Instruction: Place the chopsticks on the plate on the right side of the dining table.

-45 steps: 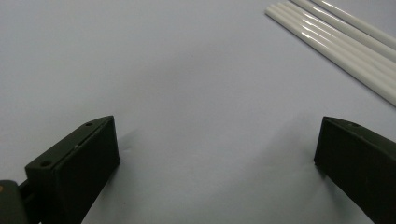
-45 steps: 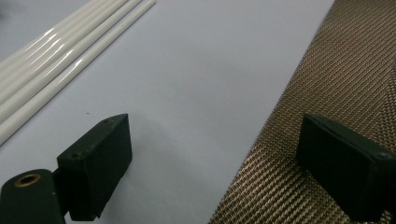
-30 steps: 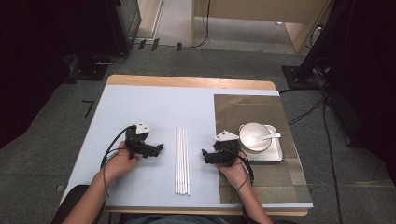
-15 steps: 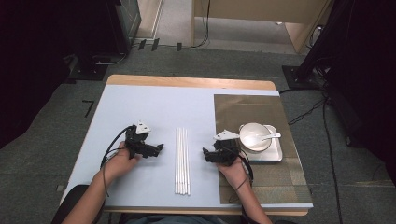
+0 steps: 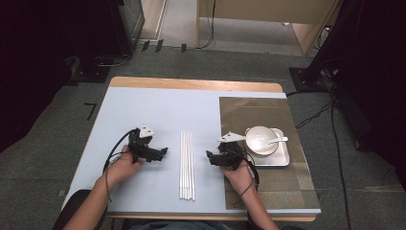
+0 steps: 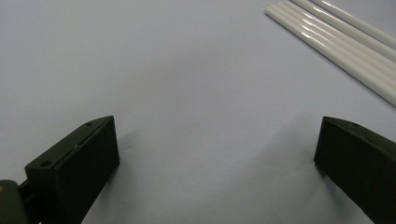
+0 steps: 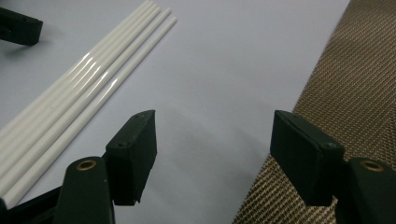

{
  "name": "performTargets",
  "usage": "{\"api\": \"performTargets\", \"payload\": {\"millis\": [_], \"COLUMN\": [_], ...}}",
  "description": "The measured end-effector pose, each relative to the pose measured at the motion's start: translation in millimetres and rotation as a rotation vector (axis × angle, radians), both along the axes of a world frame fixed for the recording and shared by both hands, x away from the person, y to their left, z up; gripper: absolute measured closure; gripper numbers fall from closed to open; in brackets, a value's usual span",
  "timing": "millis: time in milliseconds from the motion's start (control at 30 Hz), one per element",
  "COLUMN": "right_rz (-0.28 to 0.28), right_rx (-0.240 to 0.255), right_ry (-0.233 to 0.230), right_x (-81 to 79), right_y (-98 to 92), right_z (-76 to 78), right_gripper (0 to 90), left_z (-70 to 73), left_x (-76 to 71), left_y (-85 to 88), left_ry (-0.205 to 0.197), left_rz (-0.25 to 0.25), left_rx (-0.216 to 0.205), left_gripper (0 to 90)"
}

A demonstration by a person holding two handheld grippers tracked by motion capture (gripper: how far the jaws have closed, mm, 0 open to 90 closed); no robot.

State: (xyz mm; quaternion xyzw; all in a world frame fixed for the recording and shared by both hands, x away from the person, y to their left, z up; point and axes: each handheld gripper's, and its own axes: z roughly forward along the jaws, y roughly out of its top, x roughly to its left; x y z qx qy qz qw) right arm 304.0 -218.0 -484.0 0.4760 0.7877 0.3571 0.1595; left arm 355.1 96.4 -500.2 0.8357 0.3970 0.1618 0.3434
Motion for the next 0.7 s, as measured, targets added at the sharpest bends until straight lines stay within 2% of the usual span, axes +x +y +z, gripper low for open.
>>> {"api": "performTargets", "payload": {"millis": [100,267,400,567,700], "right_rz": [0.036,0.07,0.077,0.055,0.051], "right_rx": [-0.011,-0.024,-0.027,-0.004,0.004], "right_ry": [-0.022,-0.021,-0.036,0.005,-0.007], "right_x": [-2.2,-4.2,-5.5,-2.3,-2.9], "right_y": [3.4,8.6,12.6,13.2,15.4], "right_z": [0.7,-1.4,1.2,3.5,4.4], "right_gripper": [34.6,35.4,34.4,33.6,33.8], "left_z": [-0.1,0.0,-0.1,-0.1,-0.1], "left_x": [0.1,0.0,0.0,-0.1,-0.3], "left_y": [0.0,0.0,0.1,0.2,0.1], "left_ry": [0.0,0.0,0.0,-0.002,-0.003], "left_rz": [0.0,0.0,-0.001,-0.001,-0.001], "left_rx": [-0.001,-0.001,0.0,0.0,0.0], "left_gripper": [0.0,0.0,0.0,0.0,0.0]}}
